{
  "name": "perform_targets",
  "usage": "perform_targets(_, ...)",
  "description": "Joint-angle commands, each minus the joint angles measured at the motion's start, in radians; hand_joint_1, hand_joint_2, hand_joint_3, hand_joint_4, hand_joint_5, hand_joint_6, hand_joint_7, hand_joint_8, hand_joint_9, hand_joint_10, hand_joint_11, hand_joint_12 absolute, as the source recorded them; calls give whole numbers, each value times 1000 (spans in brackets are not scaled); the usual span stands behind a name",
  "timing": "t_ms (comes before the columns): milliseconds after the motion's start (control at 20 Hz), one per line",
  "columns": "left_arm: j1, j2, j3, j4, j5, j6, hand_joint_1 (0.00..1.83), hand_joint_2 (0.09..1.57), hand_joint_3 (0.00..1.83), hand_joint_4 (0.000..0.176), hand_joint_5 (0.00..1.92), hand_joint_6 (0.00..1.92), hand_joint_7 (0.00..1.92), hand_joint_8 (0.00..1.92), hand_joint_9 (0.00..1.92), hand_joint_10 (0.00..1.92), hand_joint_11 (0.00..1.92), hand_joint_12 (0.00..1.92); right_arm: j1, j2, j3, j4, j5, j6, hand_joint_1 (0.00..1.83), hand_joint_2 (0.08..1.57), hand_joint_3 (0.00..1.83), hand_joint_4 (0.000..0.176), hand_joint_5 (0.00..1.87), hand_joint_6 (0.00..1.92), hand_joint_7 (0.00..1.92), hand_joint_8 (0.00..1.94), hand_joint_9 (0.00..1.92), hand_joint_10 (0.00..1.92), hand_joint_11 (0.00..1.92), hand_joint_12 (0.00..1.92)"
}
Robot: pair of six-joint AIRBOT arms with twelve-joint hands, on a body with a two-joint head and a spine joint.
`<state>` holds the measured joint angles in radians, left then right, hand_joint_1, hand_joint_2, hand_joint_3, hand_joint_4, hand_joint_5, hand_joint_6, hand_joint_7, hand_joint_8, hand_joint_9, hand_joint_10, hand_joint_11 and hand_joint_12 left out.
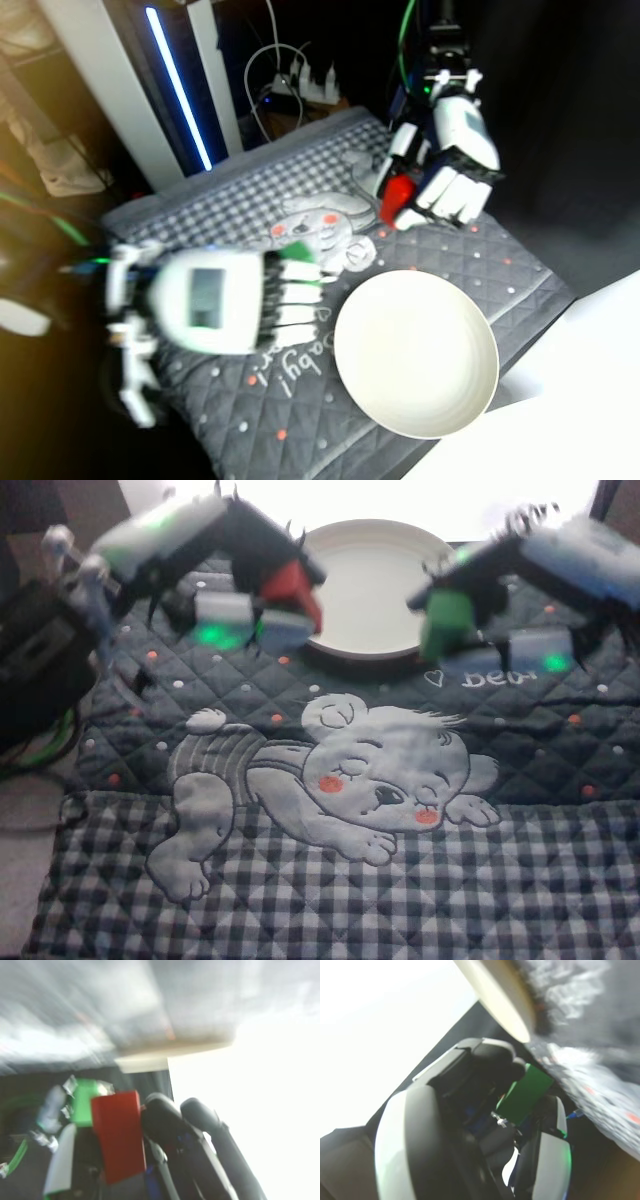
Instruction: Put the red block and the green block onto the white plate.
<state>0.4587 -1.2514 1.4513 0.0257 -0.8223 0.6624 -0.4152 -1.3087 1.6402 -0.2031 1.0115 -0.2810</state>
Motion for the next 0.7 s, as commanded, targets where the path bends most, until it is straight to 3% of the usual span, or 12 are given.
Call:
perform_targets(0,-34,-22,34,-19,-88,-6,1292,1016,0,0,1280,273,1225,760,1160,839,958,1357,39,-15,42,52,65,5,1195,1034,1,0,1174,632,1109,1778,1330,1852,1374,1904)
perform_targets(50,-58,-52,74,-20,-62,-6,1284,1012,7,0,1205,455,1264,648,1192,930,1038,1403,61,-43,80,52,30,5,1194,1040,1,0,1158,663,1091,1908,1356,1907,1420,1918)
perform_targets(100,-79,-85,115,-20,-32,-6,1278,1015,3,0,1228,431,1234,695,1155,1381,1110,1673,74,-64,111,52,-1,4,1193,1044,1,0,1148,681,1043,1934,1264,1918,1339,1920)
perform_targets(150,-97,-112,149,-19,3,-6,1264,1024,2,1,1228,484,1180,733,1016,1323,995,1638,87,-80,135,51,-31,-7,1184,1061,2,0,1106,753,928,1940,1086,1920,1136,1921)
perform_targets(200,-113,-141,186,-17,40,-6,1255,1036,2,23,1204,576,1134,766,1008,1002,936,1391,103,-95,153,51,-74,-39,1180,1067,2,0,1092,777,939,1941,1109,1921,1161,1921)
perform_targets(300,-123,-185,245,-12,102,-6,1230,1074,5,37,1037,872,1093,816,1060,363,730,1139,112,-125,181,49,-124,-86,1225,1130,2,0,918,942,998,1144,1012,1131,932,1547)
perform_targets(350,-123,-189,250,-10,116,-6,1143,1105,4,0,986,960,988,336,1054,186,589,1147,112,-129,181,45,-129,-93,1153,1141,1,0,917,1037,935,1125,979,1463,934,1761)
perform_targets(400,-117,-188,247,-10,120,-6,1051,1029,0,0,787,379,946,132,967,95,378,1305,112,-130,177,43,-130,-92,968,1058,0,0,638,373,664,622,620,907,451,1474)
perform_targets(500,-96,-170,228,-15,115,-6,849,900,0,0,653,49,800,10,847,24,216,1435,112,-129,165,42,-129,-92,789,951,0,87,220,17,327,61,309,194,52,910)
perform_targets(550,-84,-157,213,-17,106,-6,762,851,0,0,608,12,771,1,751,4,42,1386,111,-128,151,38,-128,-92,711,919,0,102,81,7,223,17,218,73,10,682)
perform_targets(600,-76,-145,200,-18,95,-6,853,863,0,25,547,3,739,1,676,2,8,1224,111,-127,137,27,-127,-92,653,902,0,161,15,1,83,6,87,24,1,459)
perform_targets(650,-65,-121,170,-21,67,-6,914,871,0,29,520,0,724,0,667,3,1,1168,111,-112,116,15,-113,-92,632,901,0,173,2,0,43,8,52,7,0,322)
